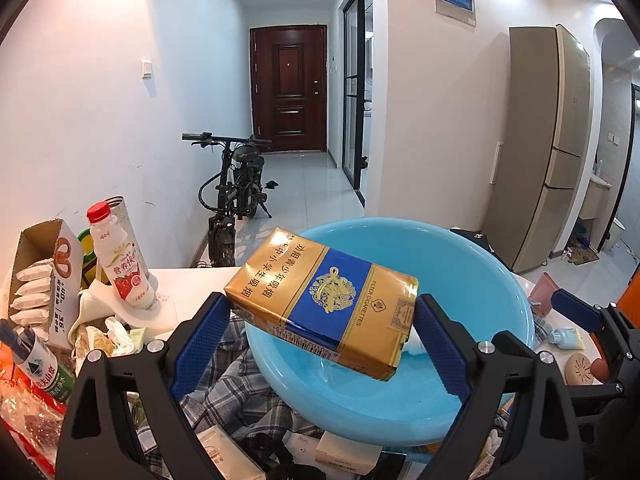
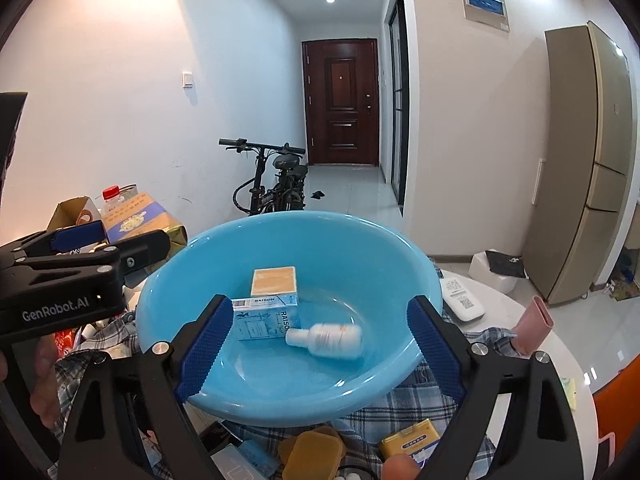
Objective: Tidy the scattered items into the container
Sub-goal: 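Lower the gold-and-blue packet into the basin and open the left gripper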
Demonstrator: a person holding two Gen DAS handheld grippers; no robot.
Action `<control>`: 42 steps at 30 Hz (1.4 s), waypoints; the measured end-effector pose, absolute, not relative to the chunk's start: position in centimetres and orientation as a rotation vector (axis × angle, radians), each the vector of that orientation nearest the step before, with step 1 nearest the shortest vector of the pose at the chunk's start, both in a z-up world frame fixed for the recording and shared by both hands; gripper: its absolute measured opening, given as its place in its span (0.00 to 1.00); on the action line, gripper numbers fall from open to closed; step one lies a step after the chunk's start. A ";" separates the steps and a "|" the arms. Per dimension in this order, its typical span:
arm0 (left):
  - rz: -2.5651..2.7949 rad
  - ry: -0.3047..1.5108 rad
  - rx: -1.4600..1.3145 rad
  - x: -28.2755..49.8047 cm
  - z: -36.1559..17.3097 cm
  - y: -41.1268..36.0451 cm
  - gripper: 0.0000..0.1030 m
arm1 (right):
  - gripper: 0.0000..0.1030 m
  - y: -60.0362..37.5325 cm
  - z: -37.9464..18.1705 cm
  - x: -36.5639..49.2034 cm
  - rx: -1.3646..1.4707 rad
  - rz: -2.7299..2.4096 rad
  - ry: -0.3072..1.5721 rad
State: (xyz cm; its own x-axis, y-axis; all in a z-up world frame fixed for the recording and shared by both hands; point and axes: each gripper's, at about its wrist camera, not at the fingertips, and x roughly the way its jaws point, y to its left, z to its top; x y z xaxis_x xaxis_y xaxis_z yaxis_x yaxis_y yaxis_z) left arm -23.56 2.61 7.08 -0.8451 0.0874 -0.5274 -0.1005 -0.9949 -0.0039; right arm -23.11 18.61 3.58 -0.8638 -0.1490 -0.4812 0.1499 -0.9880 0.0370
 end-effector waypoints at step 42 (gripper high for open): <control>2.895 0.054 -0.822 -23.1 7.3 3.4 0.89 | 1.00 17.7 3.6 -22.8 0.762 -2.869 0.060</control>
State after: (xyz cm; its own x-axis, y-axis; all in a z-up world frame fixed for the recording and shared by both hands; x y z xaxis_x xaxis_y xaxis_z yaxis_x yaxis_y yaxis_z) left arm -23.09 3.44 7.29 -0.8429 0.1169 -0.5252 -0.1364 -0.9906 -0.0016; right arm -22.85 17.71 3.65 -0.8544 -0.1554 -0.4959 0.1762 -0.9843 0.0050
